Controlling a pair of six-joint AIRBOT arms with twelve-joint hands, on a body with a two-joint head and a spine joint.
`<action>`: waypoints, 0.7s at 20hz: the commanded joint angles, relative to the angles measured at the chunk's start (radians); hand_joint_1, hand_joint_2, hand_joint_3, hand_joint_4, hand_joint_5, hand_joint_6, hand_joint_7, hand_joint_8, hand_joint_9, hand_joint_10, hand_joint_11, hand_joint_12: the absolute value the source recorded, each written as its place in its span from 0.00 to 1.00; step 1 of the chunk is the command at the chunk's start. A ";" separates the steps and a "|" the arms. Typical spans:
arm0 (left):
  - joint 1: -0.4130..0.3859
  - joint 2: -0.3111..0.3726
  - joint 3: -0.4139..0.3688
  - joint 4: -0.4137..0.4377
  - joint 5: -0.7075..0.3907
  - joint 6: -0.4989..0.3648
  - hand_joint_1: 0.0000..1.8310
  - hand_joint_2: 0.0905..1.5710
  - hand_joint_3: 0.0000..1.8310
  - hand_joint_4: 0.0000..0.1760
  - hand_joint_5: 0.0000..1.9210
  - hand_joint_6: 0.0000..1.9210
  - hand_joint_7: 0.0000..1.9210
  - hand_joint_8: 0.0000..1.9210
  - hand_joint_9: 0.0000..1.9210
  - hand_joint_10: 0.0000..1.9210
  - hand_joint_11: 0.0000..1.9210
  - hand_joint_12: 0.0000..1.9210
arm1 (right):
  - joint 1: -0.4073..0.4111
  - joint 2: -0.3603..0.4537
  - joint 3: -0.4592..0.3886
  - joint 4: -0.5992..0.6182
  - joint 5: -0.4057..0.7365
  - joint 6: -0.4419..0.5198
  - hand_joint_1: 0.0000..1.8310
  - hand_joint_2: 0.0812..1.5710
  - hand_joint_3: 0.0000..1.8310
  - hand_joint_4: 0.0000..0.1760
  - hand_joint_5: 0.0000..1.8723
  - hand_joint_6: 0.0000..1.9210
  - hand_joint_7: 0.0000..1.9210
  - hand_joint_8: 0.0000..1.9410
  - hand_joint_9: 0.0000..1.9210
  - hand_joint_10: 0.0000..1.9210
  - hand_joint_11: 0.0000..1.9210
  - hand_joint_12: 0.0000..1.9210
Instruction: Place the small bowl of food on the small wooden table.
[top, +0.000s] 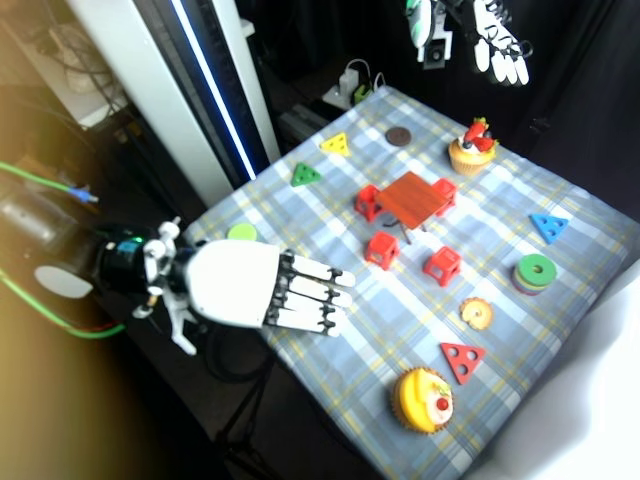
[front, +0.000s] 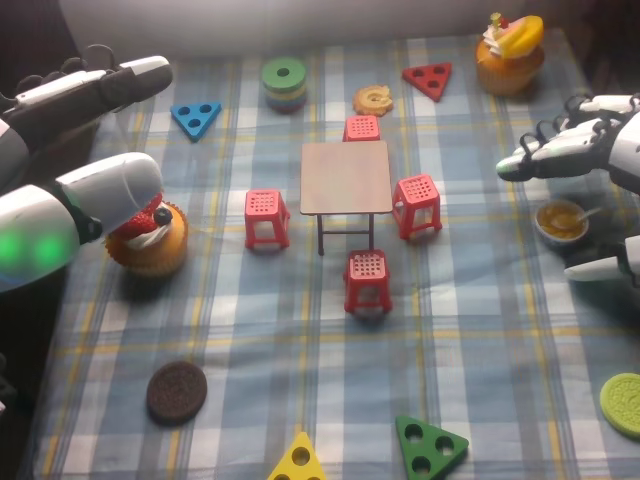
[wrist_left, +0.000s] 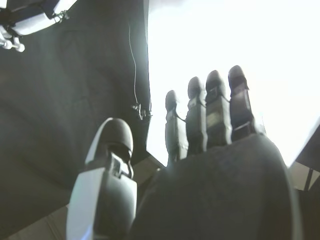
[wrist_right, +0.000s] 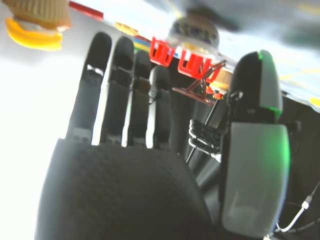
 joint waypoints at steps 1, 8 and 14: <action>-0.011 -0.002 0.007 0.012 -0.120 -0.009 0.18 0.81 0.00 0.64 0.18 0.00 0.13 0.00 0.08 0.00 0.00 0.08 | 0.014 0.000 0.010 0.017 0.089 0.003 0.55 0.57 0.00 0.00 0.33 0.00 0.32 0.00 0.35 0.01 0.23 0.33; -0.011 -0.001 0.007 0.012 -0.119 -0.010 0.19 0.80 0.00 0.56 0.19 0.00 0.15 0.00 0.10 0.00 0.00 0.12 | 0.025 -0.008 0.026 0.009 0.051 0.003 0.57 0.57 0.00 0.00 0.38 0.00 0.39 0.00 0.41 0.01 0.23 0.44; -0.011 -0.001 0.008 0.011 -0.119 -0.013 0.20 0.81 0.00 0.55 0.20 0.00 0.14 0.00 0.09 0.00 0.00 0.05 | 0.025 -0.008 0.029 0.009 0.042 0.001 0.65 0.72 0.00 0.00 0.47 0.53 0.50 0.57 0.53 0.18 0.27 0.77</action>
